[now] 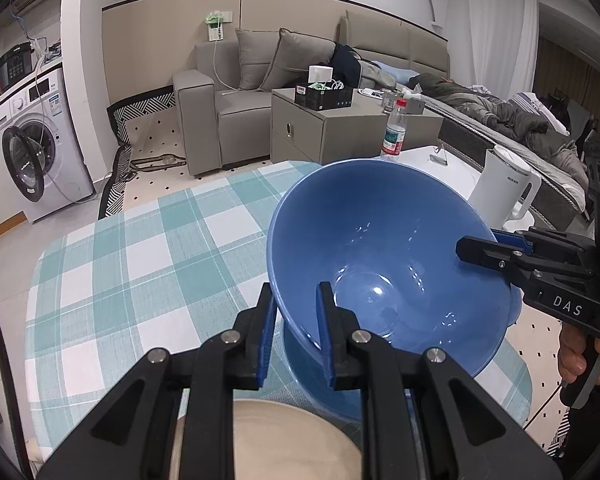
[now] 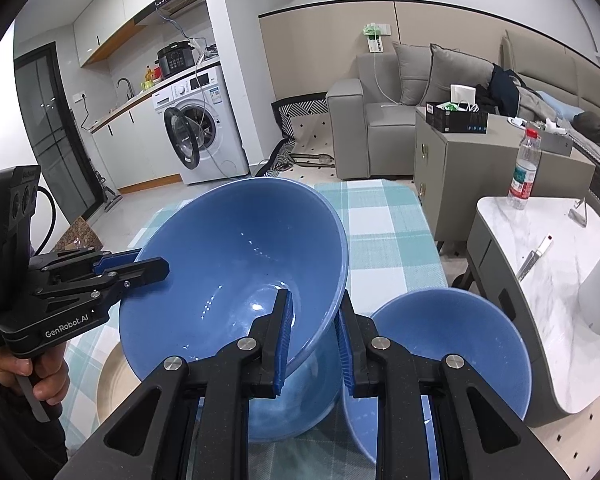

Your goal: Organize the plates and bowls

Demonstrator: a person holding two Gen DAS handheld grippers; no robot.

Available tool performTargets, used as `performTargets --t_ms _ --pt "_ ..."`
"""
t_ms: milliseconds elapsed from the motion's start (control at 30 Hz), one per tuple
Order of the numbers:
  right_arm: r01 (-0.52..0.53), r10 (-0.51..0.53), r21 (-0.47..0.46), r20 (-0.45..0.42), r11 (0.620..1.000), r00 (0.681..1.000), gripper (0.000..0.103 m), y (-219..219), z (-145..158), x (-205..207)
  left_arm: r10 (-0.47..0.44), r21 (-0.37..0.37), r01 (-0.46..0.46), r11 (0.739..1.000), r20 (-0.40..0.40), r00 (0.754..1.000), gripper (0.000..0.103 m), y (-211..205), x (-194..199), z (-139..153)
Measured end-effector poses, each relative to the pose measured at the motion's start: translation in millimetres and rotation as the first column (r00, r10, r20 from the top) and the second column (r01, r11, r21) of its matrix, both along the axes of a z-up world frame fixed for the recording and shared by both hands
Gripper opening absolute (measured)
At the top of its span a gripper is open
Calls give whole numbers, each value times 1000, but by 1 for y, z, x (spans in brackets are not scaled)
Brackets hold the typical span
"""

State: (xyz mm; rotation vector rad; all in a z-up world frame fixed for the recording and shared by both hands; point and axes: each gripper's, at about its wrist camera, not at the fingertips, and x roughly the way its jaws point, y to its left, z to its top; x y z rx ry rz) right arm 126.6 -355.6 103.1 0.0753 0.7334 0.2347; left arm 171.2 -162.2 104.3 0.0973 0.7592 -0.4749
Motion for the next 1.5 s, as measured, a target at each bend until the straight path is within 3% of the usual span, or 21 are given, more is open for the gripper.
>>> performTargets --t_ms 733,1500 --pt "12 -13 -58 -19 998 1000 22 10 -24 -9 9 47 -7 999 -36 999 18 -1 -10 -26" --pt "16 -20 -201 -22 979 1000 23 28 -48 -10 17 158 -8 987 -57 998 21 -14 -8 -52"
